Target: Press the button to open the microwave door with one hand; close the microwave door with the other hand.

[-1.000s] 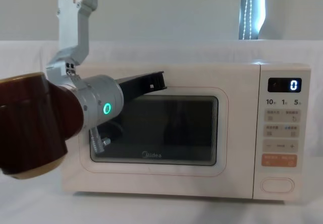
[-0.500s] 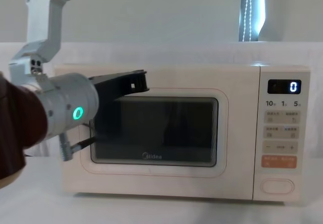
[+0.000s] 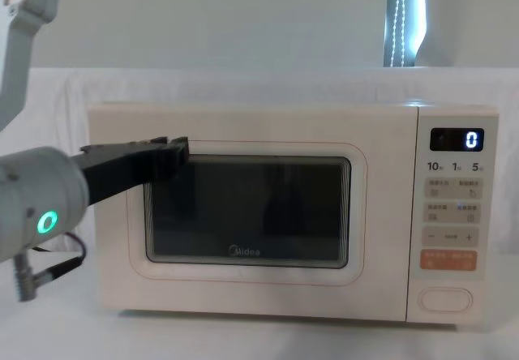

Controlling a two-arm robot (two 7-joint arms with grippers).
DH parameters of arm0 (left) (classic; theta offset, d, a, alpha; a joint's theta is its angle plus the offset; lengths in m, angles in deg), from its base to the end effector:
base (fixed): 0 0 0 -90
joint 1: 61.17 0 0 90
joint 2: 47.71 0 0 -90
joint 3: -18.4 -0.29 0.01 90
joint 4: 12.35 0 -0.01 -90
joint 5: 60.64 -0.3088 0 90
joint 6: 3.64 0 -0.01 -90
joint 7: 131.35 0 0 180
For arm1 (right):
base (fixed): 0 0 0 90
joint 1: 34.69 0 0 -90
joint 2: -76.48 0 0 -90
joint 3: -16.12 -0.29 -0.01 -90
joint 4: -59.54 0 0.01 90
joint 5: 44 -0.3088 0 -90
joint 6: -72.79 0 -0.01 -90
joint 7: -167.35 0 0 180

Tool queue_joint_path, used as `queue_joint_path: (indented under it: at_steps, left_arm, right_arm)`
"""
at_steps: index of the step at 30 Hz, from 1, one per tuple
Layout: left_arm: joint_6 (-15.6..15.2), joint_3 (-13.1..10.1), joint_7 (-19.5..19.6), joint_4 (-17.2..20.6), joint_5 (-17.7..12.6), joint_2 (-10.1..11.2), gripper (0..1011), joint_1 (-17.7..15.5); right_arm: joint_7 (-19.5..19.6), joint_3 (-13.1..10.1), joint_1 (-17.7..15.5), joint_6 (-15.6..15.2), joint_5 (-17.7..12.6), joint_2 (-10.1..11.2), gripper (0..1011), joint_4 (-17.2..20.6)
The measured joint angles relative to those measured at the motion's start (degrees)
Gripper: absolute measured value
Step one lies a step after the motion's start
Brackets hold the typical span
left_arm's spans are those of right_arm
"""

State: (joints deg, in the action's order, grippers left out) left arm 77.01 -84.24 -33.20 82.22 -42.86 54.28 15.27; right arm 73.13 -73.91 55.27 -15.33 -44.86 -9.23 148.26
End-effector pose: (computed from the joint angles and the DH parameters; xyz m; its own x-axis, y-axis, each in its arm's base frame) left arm 0.3784 -0.0134 -0.2020 0.3847 0.9224 -0.0338 -0.9192 0.3794 -0.1055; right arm 0.3283 -0.0231 -0.3061 0.0728 -0.9955 0.0604 0.9973 0.0732 0.0054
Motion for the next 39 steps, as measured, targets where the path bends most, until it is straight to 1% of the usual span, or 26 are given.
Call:
queue_joint_path:
  at_steps: [2, 4, 5, 9, 10, 11, 12, 13, 14, 16, 17, 18, 19, 20, 21, 25, 26, 31, 39]
  left_arm:
    - [-0.1, 0.3, 0.1, 0.5, -0.1, 0.4, 258, 0.6]
    - [-0.5, 0.8, 0.6, 1.2, -0.1, 1.0, 335, 1.6]
    - [-0.6, 0.9, 0.8, 1.3, 0.0, 1.1, 355, 1.8]
    - [-1.2, 1.5, 2.6, 2.4, 0.8, 2.4, 479, 3.1]
    - [-1.5, 1.7, 3.4, 2.7, 1.4, 2.9, 540, 3.5]
    - [-1.6, 1.8, 3.8, 2.8, 1.7, 3.2, 540, 3.7]
    - [-1.8, 1.9, 4.4, 3.1, 2.2, 3.6, 572, 4.1]
    - [-1.8, 1.9, 4.4, 3.1, 2.2, 3.6, 603, 4.1]
    - [-1.9, 2.1, 5.1, 3.2, 2.7, 4.3, 658, 4.5]
    - [-1.9, 2.2, 5.7, 3.4, 3.1, 4.8, 716, 4.9]
    - [-1.8, 2.3, 6.4, 3.4, 3.6, 5.7, 741, 5.5]
    - [-1.8, 2.3, 6.4, 3.4, 3.6, 5.7, 772, 5.5]
    - [-1.6, 2.4, 6.8, 3.4, 3.9, 6.2, 817, 6.0]
    - [-1.4, 2.4, 6.9, 3.4, 4.0, 6.4, 834, 6.2]
    - [-1.2, 2.4, 7.0, 3.4, 4.1, 6.6, 888, 6.4]
    - [0.2, 2.5, 7.1, 2.8, 4.3, 7.5, 946, 7.6]
    - [0.5, 2.5, 7.1, 2.6, 4.3, 7.6, 997, 7.7]
    - [1.8, 2.4, 7.4, 1.4, 4.4, 8.0, 1001, 8.6]
    - [3.6, 2.3, 7.8, -0.5, 5.5, 7.9, 1001, 10.1]
  right_arm:
    - [0.0, 0.0, 0.0, 0.0, 0.0, 0.0, 1002, 0.0]
    - [0.0, 0.0, 0.0, 0.0, 0.0, 0.0, 1002, 0.0]
    - [0.0, 0.0, 0.0, 0.0, 0.0, 0.0, 1002, 0.0]
    - [0.0, 0.0, 0.0, 0.0, 0.0, 0.0, 1002, 0.0]
    - [0.0, 0.0, 0.0, 0.0, 0.0, 0.0, 1002, 0.0]
    - [0.0, 0.0, 0.0, 0.0, 0.0, 0.0, 1002, 0.0]
    - [0.0, 0.0, 0.0, 0.0, 0.0, 0.0, 1002, 0.0]
    - [0.0, 0.0, 0.0, 0.0, 0.0, 0.0, 1002, 0.0]
    - [0.0, 0.0, 0.0, 0.0, 0.0, 0.0, 1002, 0.0]
    - [0.0, 0.0, 0.0, 0.0, 0.0, 0.0, 1002, 0.0]
    - [0.0, 0.0, 0.0, 0.0, 0.0, 0.0, 1002, 0.0]
    - [0.0, 0.0, 0.0, 0.0, 0.0, 0.0, 1002, 0.0]
    - [0.0, 0.0, 0.0, 0.0, 0.0, 0.0, 1002, 0.0]
    - [0.0, 0.0, 0.0, 0.0, 0.0, 0.0, 1002, 0.0]
    - [0.0, 0.0, 0.0, 0.0, 0.0, 0.0, 1002, 0.0]
    - [0.0, 0.0, 0.0, 0.0, 0.0, 0.0, 1002, 0.0]
    - [0.0, 0.0, 0.0, 0.0, 0.0, 0.0, 1002, 0.0]
    - [0.0, 0.0, 0.0, 0.0, 0.0, 0.0, 1002, 0.0]
    - [0.0, 0.0, 0.0, 0.0, 0.0, 0.0, 1002, 0.0]
